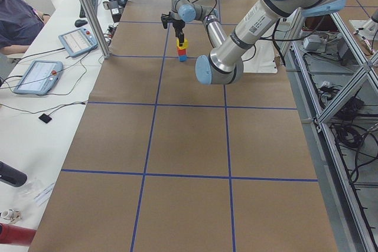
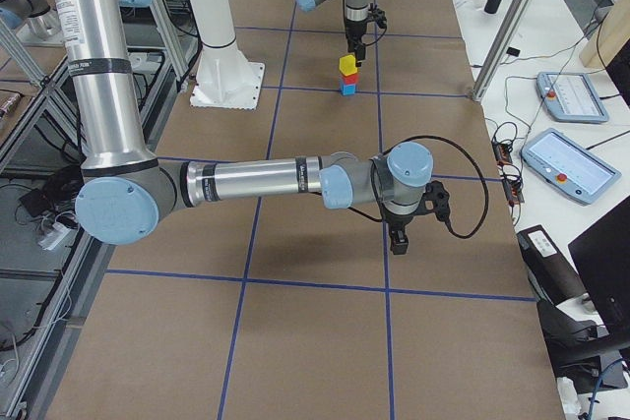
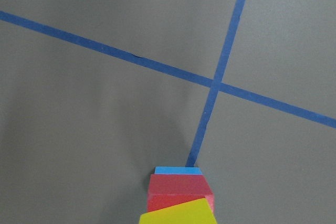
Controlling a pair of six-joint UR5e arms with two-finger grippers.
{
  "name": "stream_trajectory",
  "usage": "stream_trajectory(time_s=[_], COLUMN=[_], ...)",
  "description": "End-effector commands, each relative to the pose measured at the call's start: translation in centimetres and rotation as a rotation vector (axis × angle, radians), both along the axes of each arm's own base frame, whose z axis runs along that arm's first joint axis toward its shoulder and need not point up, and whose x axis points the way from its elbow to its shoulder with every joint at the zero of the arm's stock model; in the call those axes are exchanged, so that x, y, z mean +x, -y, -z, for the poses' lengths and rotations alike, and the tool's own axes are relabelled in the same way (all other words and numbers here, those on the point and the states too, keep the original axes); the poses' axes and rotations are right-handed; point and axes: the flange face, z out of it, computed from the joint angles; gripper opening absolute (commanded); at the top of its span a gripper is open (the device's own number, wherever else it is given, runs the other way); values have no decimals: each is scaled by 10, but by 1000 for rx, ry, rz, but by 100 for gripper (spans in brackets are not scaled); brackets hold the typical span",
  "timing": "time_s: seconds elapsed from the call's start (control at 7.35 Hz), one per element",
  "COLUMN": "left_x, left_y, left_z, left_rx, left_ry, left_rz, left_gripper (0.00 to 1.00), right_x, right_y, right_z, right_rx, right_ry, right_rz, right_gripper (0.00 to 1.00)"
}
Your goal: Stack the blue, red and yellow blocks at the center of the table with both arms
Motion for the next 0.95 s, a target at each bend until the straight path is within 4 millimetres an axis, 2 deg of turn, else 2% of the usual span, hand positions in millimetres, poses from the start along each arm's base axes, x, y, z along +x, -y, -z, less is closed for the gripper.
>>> stream_trajectory(time_s=[0.0,0.27,0.41,0.54,0.68,0.82], left_x=[-62,-172,-229,-271,-331,-408], left_y=[-8,-46,-39,-40,-28,-8], left_z=[-1,-84,-127,-190,-245,-294], left_rx=[44,262,363,385,374,375], left_ry=[-23,32,96,149,148,138], left_rz=[17,-128,-192,-282,-325,-316], left_gripper=[100,100,100,100,100,100], right_x=[7,7,8,8,8,8], right_y=[-6,-4,-7,-8,-9,-6], right_z=[11,0,-5,-11,-15,-11], right_rx=[40,24,23,12,8,6], right_ry=[-83,-93,-98,-100,-105,-104], right_rz=[-24,-24,-17,-16,-16,-24], right_gripper=[99,99,99,99,99,99])
